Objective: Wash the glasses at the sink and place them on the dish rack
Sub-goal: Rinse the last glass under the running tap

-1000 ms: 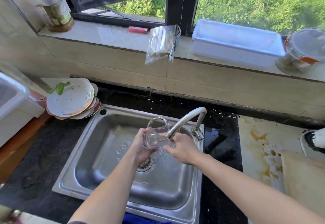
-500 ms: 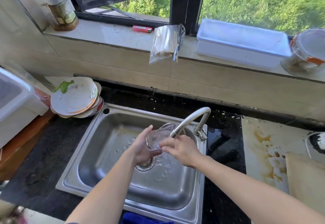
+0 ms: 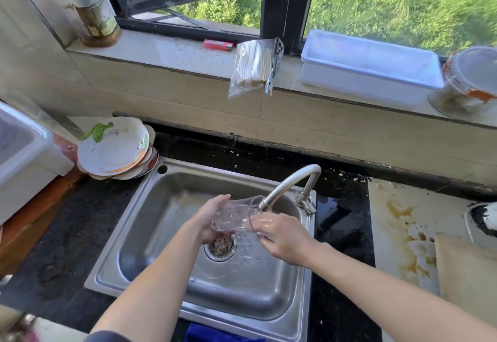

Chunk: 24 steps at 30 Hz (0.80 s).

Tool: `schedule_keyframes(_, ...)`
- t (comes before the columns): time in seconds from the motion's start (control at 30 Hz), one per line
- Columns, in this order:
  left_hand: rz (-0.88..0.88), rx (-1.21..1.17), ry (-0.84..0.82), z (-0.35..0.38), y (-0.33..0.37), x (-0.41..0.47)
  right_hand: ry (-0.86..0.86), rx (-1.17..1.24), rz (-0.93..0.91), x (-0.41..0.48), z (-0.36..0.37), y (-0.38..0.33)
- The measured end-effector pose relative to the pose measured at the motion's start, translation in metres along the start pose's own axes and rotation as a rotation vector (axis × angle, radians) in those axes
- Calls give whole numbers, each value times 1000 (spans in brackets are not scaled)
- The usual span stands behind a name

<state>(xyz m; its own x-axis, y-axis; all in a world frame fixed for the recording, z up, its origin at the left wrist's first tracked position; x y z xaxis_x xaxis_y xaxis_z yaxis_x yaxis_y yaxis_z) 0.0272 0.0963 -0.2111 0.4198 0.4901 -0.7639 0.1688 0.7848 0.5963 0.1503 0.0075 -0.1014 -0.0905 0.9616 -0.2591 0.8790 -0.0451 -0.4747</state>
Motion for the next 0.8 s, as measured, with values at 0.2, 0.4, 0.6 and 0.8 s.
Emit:
schedule_keyframes(0.2,-67,102,6,4,-7,-3,36,-201,-76,9,0,-9)
schedule_keyframes(0.4,-154,255,-52,-1,-9,-12,-18,12,-40,10,1,-4)
schedule_keyframes(0.6,71,-110,0,12,-13,-11,110,564,304,13,0,8)
schedule_keyframes(0.8,46,-182,76,-6,-8,-6,-72,512,208,-4,-1,2)
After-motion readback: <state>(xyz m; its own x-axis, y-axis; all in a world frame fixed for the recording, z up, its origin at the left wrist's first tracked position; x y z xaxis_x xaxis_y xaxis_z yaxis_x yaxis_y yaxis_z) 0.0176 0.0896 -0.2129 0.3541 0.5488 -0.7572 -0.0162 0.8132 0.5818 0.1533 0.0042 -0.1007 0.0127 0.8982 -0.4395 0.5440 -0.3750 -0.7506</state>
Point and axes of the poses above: each hand's wrist, its own x-axis towards the middle knuckle, its own z-axis out of the palm, y = z × x, the point moved 8 cm from there along x, towards the middle knuckle, and after that the axes turned 6 degrees about z, right-handed, at the moved point
